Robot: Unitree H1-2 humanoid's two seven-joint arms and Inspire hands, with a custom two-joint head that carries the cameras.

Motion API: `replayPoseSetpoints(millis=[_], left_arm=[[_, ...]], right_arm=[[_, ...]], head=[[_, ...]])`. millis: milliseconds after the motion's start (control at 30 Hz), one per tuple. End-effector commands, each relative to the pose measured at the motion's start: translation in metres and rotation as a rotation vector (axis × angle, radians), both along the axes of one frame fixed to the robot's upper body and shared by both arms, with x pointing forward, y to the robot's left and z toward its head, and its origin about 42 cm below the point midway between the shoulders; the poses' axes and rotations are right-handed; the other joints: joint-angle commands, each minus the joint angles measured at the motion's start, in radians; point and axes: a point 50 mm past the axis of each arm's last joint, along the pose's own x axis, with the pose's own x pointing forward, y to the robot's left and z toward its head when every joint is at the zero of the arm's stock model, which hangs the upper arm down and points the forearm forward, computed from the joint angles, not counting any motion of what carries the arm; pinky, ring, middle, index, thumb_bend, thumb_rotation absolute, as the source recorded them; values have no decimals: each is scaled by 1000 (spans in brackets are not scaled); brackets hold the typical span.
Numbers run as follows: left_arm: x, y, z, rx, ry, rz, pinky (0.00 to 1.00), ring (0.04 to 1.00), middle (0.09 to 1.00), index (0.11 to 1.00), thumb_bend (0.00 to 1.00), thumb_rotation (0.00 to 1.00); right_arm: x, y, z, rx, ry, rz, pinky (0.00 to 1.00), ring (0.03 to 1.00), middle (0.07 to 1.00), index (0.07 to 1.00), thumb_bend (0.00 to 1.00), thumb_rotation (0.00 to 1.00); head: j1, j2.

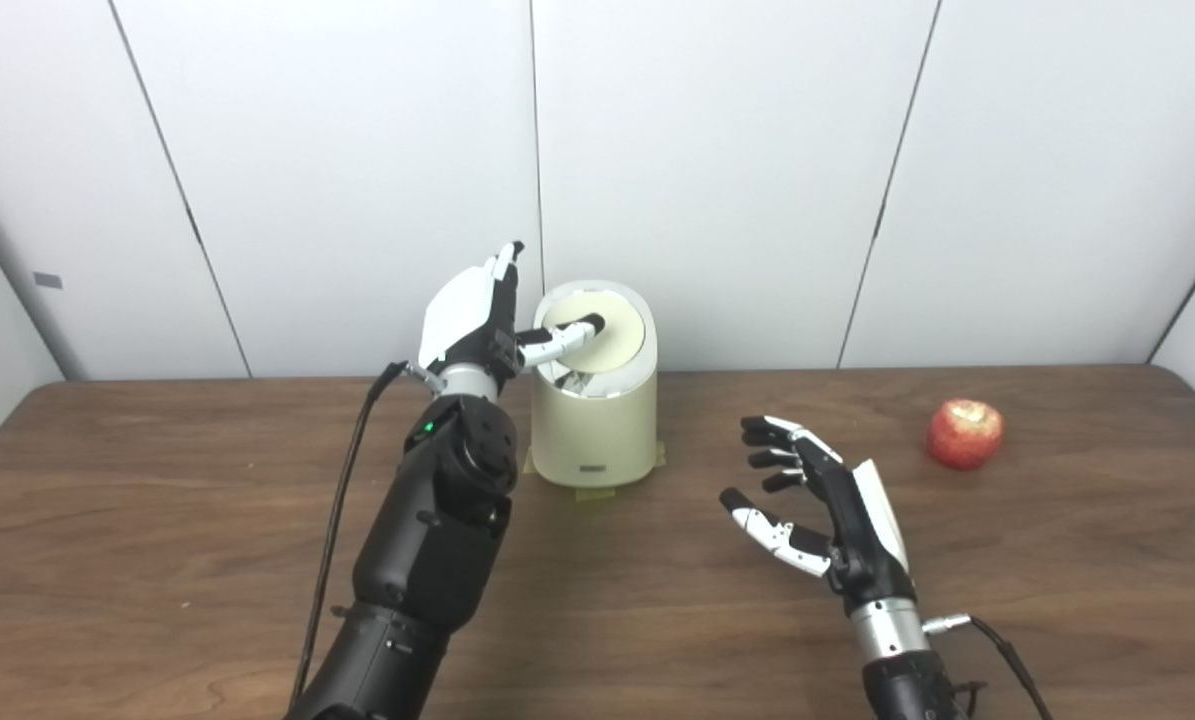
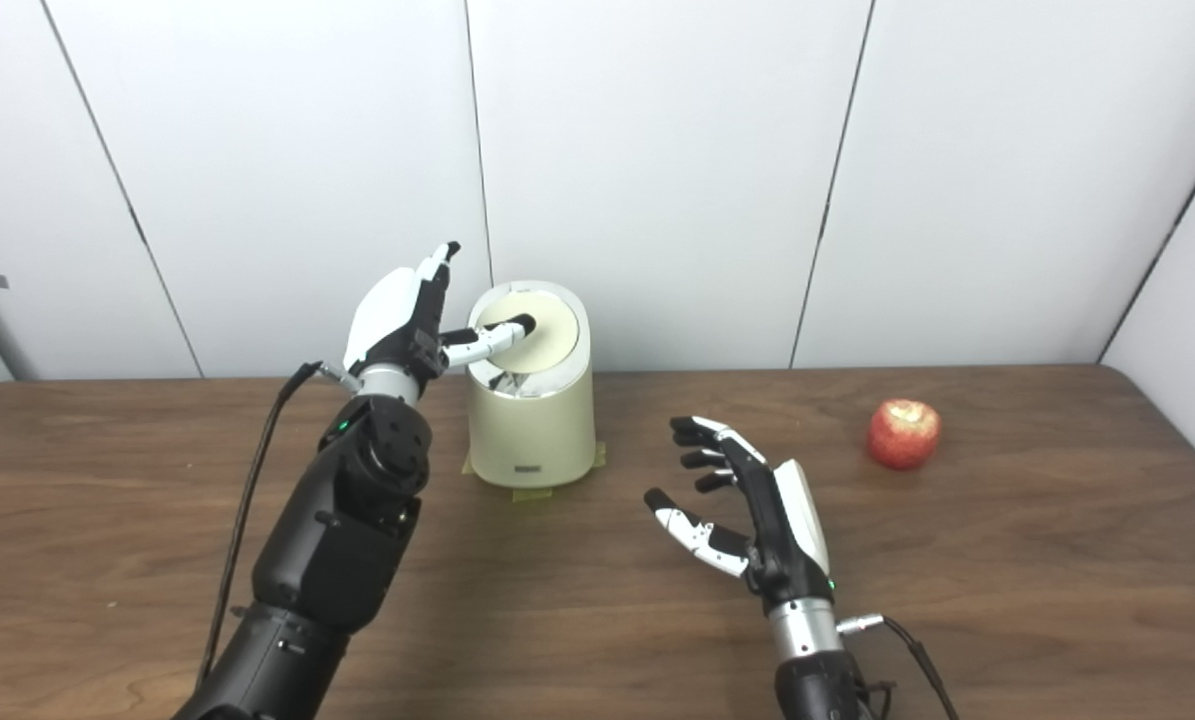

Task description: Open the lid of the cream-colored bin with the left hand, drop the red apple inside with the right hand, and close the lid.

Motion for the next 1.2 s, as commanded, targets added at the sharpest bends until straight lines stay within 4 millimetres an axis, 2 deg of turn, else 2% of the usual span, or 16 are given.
replayPoseSetpoints(millis=[0,100,233,433,533,600,767,1033,1133,1167], left_arm=[[7,-8,36,20,-107,-3,1000,1000,1000,1000,673,499],[7,-8,36,46,-110,2,1000,1000,1000,1000,687,442],[10,-7,35,78,-110,16,1000,1000,1000,1000,723,292],[13,-4,29,119,-87,20,1000,1000,1000,1000,850,227],[15,-4,26,150,-81,11,1000,1000,1000,1000,881,110],[15,-5,24,197,-84,7,1000,1000,1000,1000,883,72],[17,-5,22,336,-81,0,1000,1000,1000,1000,922,15],[16,-4,19,418,-31,-18,1000,1000,1000,1000,929,0],[15,-4,13,424,-3,-26,1000,1000,1000,1000,935,0],[15,-3,12,424,-1,-23,1000,1000,1000,1000,917,63]], right_arm=[[-5,3,-1,10,-13,16,590,702,747,743,228,282],[-5,3,-1,7,-13,16,579,694,743,743,229,287],[-5,4,0,-1,-4,14,572,687,737,740,230,316],[-5,4,0,-22,1,18,584,692,742,741,231,301],[-4,4,0,-37,16,19,600,704,747,743,229,316],[-4,4,0,-44,25,17,616,714,750,742,234,336],[-5,5,2,-53,42,12,632,722,749,739,236,335],[-4,6,2,-101,55,18,624,718,740,738,230,349],[-4,7,2,-95,60,18,625,716,740,736,234,324],[-4,7,2,-97,59,18,624,716,740,736,234,323]], head=[[-2,2],[-3,3],[-4,5],[-4,7],[-8,7],[-10,8],[-13,10],[-14,5],[-18,5],[-18,5]])
